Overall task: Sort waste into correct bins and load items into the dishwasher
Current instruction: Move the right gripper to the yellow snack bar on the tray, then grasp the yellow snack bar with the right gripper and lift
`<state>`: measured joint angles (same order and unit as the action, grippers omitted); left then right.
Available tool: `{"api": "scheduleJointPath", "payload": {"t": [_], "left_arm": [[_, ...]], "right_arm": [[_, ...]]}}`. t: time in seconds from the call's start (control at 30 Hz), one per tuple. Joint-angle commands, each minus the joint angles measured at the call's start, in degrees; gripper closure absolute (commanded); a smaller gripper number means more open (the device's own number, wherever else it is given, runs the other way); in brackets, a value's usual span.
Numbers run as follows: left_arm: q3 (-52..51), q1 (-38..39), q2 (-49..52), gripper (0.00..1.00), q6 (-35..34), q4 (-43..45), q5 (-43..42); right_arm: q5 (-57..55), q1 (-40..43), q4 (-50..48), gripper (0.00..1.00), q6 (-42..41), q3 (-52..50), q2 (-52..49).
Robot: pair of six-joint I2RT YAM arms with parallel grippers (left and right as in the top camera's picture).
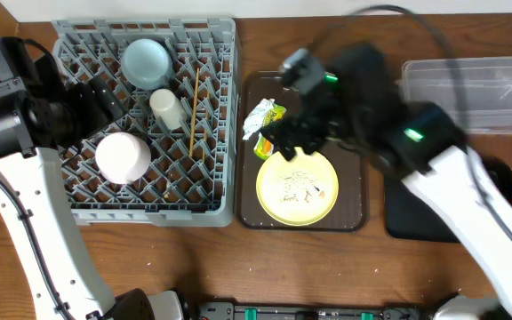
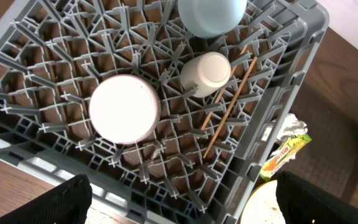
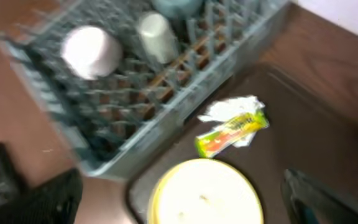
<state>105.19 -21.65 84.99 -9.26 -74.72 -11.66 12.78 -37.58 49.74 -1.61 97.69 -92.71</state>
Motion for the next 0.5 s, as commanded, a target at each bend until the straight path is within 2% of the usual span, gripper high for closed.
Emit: {"api": "scheduleJointPath", "payload": {"t": [0.0, 0.2, 0.3, 0.37, 0.47], "left_arm": [[-0.07, -0.26, 0.02, 0.05, -0.50, -0.13, 0.33], [-0.07, -0.26, 0.02, 0.05, -0.50, -0.11, 0.33], [-0.07, -0.26, 0.02, 0.05, -0.50, -0.11, 0.33], [-0.07, -0.26, 0.02, 0.05, -0.50, -0.11, 0.33], [-0.07, -0.26, 0.02, 0.05, -0.50, -0.13, 0.33]], "right_arm": [[-5.29, -1.18, 0.57, 0.01, 0.57, 3.34, -6.71], [-2.62, -3.32, -2.10, 0.01, -1.70, 2.75, -16.28], [-12.41, -2.91, -5.60, 0.02, -19.26, 2.75, -22.75], [-16.65, -2.62, -5.88, 0.16, -26.97, 2.75, -25.79], [-17.22, -2.73, -7.28, 0.20, -35.39, 2.75, -30.23]]}}
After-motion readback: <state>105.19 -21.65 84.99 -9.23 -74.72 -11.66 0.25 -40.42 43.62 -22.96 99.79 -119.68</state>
